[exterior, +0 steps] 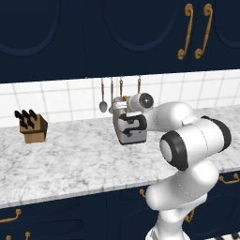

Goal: Start the toaster. Once the lever pops up, take the bread to the plate on the dining counter.

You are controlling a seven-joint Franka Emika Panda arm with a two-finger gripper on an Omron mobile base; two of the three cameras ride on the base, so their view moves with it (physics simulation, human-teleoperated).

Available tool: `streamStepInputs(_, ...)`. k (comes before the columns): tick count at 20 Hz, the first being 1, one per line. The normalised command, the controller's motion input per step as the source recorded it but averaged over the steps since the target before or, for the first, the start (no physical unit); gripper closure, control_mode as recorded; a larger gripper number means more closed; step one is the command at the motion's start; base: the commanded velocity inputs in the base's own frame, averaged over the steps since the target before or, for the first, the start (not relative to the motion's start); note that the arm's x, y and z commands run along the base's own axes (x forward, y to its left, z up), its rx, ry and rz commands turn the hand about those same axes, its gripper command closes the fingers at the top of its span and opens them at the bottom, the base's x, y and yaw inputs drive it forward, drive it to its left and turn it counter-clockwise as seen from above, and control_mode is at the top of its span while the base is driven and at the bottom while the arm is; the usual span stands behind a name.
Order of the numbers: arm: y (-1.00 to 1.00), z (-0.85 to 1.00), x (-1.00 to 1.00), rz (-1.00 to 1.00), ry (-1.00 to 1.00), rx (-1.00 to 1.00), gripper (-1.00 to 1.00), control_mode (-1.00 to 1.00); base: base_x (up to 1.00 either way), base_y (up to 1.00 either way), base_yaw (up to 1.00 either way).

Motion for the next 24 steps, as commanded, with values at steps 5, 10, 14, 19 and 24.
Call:
streamStepInputs(5,0.0,0.0,0.0,0.0,0.0,0.0,1.0,-1.0,0.0,0.0,0.0)
streamStepInputs(10,0.0,0.18,0.01,0.0,0.0,0.0,1.0,-1.0,0.0,0.0,0.0)
streamStepInputs(14,0.0,0.41,0.0,-0.01,0.0,0.0,1.0,-1.0,0.0,0.0,0.0)
streamStepInputs(19,0.0,0.34,-0.09,0.0,-0.01,0.0,1.0,-1.0,0.0,0.0,0.0)
streamStepInputs(24,-0.05,0.28,-0.37,0.0,-0.01,0.01,1.0,-1.0,0.0,0.0,0.0)
